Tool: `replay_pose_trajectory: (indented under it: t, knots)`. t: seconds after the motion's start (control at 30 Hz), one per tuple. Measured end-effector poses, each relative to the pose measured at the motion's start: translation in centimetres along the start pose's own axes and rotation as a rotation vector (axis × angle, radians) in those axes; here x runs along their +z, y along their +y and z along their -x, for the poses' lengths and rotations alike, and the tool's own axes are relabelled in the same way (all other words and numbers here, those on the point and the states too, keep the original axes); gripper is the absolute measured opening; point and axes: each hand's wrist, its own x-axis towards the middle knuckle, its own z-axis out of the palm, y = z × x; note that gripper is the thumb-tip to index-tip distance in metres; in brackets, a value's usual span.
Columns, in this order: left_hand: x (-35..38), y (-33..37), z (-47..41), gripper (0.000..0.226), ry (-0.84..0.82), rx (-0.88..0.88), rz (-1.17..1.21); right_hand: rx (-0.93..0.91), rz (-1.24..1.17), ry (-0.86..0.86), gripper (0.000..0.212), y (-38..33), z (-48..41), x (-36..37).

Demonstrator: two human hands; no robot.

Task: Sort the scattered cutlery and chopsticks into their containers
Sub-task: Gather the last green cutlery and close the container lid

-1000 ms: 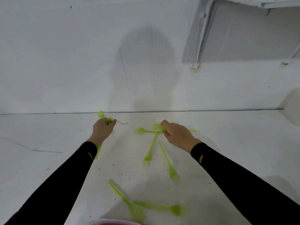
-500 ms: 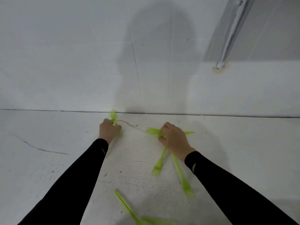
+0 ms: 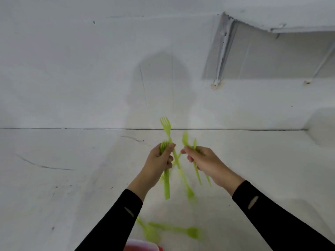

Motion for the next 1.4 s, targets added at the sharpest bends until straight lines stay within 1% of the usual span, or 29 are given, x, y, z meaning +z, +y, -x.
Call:
replay_pose_trajectory:
  t: [0.03, 0.13, 0.2, 0.23, 0.3, 0.37, 0.43, 0.53, 0.6, 0.73, 0.8, 0.83, 0.9, 0.97, 1.03, 1.1, 1.13, 1.23, 1.3, 1.33, 1.4]
  knots:
    - [1.3, -0.7, 0.9, 0.016, -0.021, -0.013, 0.055, 0.019, 0.059, -0.04, 0.035, 0.9, 1.2, 0.2]
    - [3.6, -3.2, 2.8, 0.021, -0.025, -0.055, 0.142, 0.049, 0.177, -0.05, 0.042, 3.2, 3.0, 0.1]
    - [4.1, -4.3, 3.6, 0.024, 0.012, -0.069, 0.173, 0.048, 0.201, -0.07, 0.037, 3.5, 3.6, -0.6]
    - [3.9, -4.5, 3.8, 0.025, 0.045, -0.086, 0.229, 0.054, 0.205, -0.083, 0.032, 3.3, 3.8, -0.9]
    - [3.4, -4.8, 3.8, 0.026, 0.121, -0.159, 0.448, 0.088, 0.177, -0.134, 0.028, 3.3, 4.4, -1.4]
    - [2.8, -4.7, 3.6, 0.027, 0.196, -0.233, 0.639, 0.14, 0.169, -0.247, 0.026, 3.4, 5.3, -1.3]
    - [2.5, -5.0, 3.1, 0.031, 0.254, -0.284, 0.718, 0.142, 0.28, -0.337, 0.025, 3.7, 5.6, -1.0]
    - [2.4, -5.5, 2.7, 0.043, 0.269, -0.344, 0.687, 0.168, 0.342, -0.418, 0.025, 3.6, 5.5, -0.9]
    - [2.3, -5.5, 2.6, 0.048, 0.25, -0.342, 0.657, 0.198, 0.355, -0.472, 0.027, 3.5, 5.4, -1.0]
    - [2.2, -5.1, 3.6, 0.044, 0.133, -0.306, 0.558, 0.214, 0.311, -0.517, 0.028, 3.5, 5.6, -1.3]
    - [2.2, -5.2, 4.1, 0.039, 0.135, -0.247, 0.508, 0.2, 0.324, -0.469, 0.023, 3.5, 5.6, -1.4]
    - [2.1, -5.2, 4.2, 0.037, 0.163, -0.217, 0.499, 0.204, 0.327, -0.413, 0.022, 3.5, 5.5, -1.4]
    - [1.9, -5.1, 4.5, 0.037, 0.248, -0.172, 0.427, 0.237, 0.264, -0.305, 0.034, 3.8, 5.3, -1.3]
    - [2.1, -5.1, 4.7, 0.045, 0.267, -0.15, 0.257, 0.224, 0.198, -0.281, 0.038, 4.0, 5.3, -1.0]
    - [2.5, -5.3, 5.0, 0.054, 0.192, -0.16, 0.111, 0.135, 0.226, -0.278, 0.033, 4.2, 5.3, -0.4]
    - [2.9, -5.4, 5.3, 0.054, 0.121, -0.163, 0.082, 0.037, 0.272, -0.251, 0.027, 4.3, 5.2, 0.1]
    - [2.9, -5.4, 5.4, 0.052, 0.111, -0.155, 0.091, 0.009, 0.283, -0.236, 0.028, 4.5, 5.1, 0.2]
    - [2.7, -5.4, 5.4, 0.053, 0.118, -0.158, 0.097, -0.021, 0.252, -0.216, 0.038, 4.5, 5.2, 0.5]
    - [2.6, -5.5, 5.4, 0.063, 0.065, -0.157, 0.063, -0.017, 0.19, -0.241, 0.033, 4.5, 5.2, 0.7]
    - [2.6, -5.6, 5.4, 0.065, 0.035, -0.163, 0.058, -0.012, 0.165, -0.258, 0.029, 4.5, 5.2, 0.9]
    - [2.6, -5.6, 5.3, 0.052, 0.012, -0.198, 0.1, -0.004, 0.152, -0.29, 0.024, 4.5, 5.2, 1.0]
